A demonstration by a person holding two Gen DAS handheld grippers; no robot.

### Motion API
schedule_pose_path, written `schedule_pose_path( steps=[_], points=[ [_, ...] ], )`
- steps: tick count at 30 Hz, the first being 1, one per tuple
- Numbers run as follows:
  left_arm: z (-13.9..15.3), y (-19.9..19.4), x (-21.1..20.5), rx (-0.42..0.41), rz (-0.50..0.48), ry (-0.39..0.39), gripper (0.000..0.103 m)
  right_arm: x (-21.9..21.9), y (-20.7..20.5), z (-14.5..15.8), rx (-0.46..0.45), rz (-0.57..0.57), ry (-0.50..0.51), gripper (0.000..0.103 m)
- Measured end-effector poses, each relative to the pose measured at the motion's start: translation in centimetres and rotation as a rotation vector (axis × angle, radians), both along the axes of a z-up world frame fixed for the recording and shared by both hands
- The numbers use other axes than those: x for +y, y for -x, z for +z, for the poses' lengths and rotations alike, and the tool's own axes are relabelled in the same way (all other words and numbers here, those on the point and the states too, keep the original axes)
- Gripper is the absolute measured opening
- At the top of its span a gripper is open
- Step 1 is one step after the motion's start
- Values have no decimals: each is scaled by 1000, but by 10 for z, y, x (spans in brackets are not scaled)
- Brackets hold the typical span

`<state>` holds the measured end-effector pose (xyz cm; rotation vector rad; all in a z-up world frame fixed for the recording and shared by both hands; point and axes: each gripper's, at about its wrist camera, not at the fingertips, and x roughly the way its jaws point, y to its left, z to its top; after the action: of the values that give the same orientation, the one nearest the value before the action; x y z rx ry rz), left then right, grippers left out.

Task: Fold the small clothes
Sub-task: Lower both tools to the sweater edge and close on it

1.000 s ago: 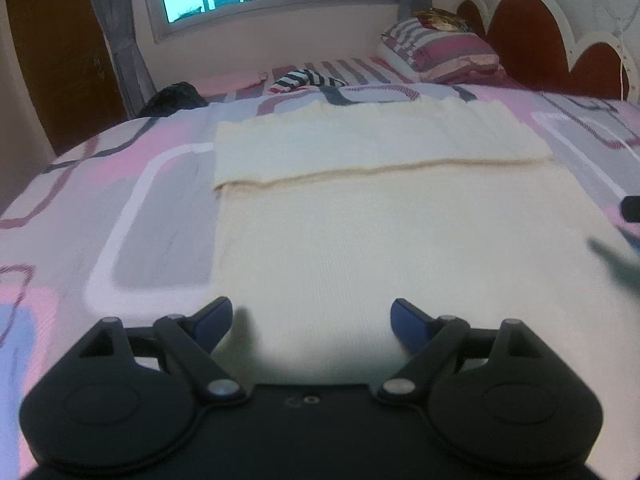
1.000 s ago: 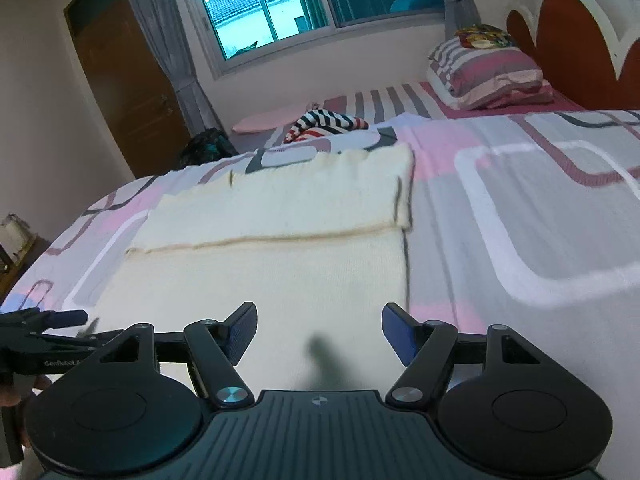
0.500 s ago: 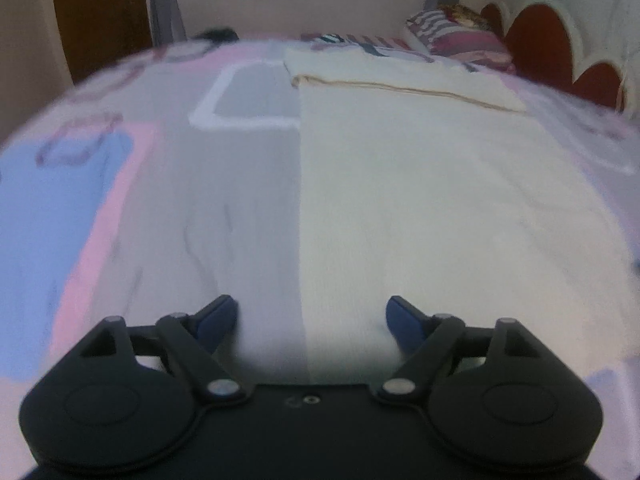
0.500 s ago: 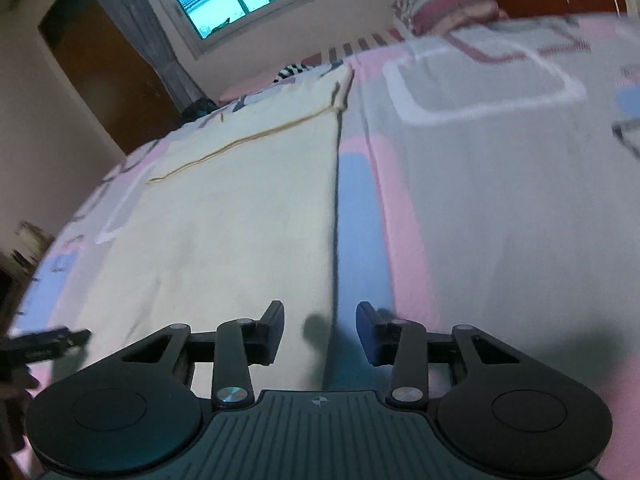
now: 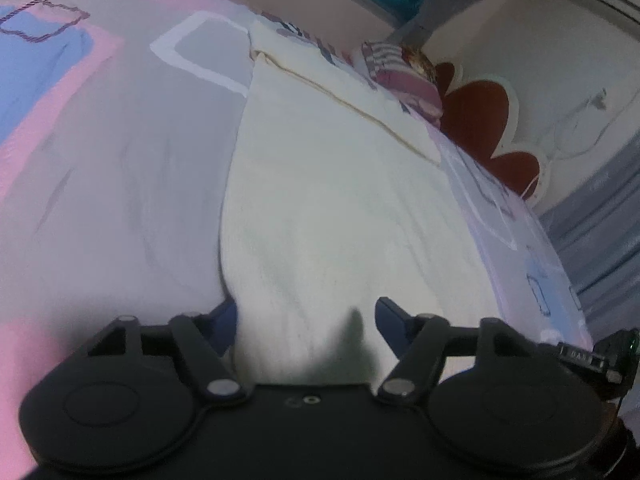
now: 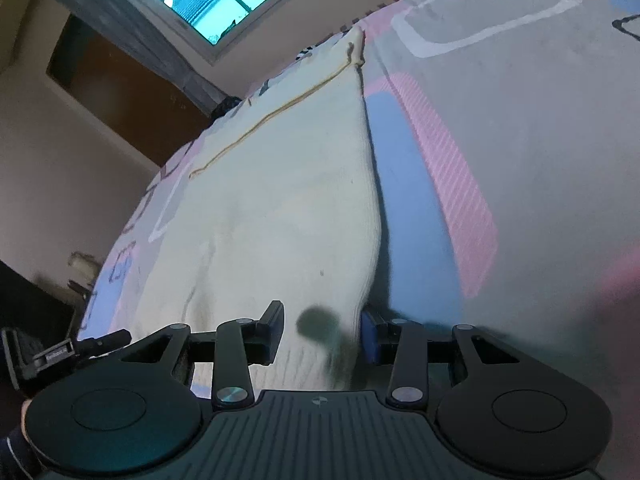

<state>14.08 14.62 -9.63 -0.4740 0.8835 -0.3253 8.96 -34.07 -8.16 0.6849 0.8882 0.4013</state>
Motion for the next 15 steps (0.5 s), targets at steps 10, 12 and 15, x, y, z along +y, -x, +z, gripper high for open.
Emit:
schedule_pose_path(
  steps=[10, 12, 15],
  points=[
    [-8, -7, 12, -5, -7, 75, 47, 1, -3, -1, -14, 40, -18, 39],
    [-7, -1, 12, -5, -5, 44, 42, -2, 0, -1, -22, 37, -8, 15],
    [-6, 1, 9, -4, -6, 21, 42, -4, -4, -3, -16, 34, -26, 13]
  ],
)
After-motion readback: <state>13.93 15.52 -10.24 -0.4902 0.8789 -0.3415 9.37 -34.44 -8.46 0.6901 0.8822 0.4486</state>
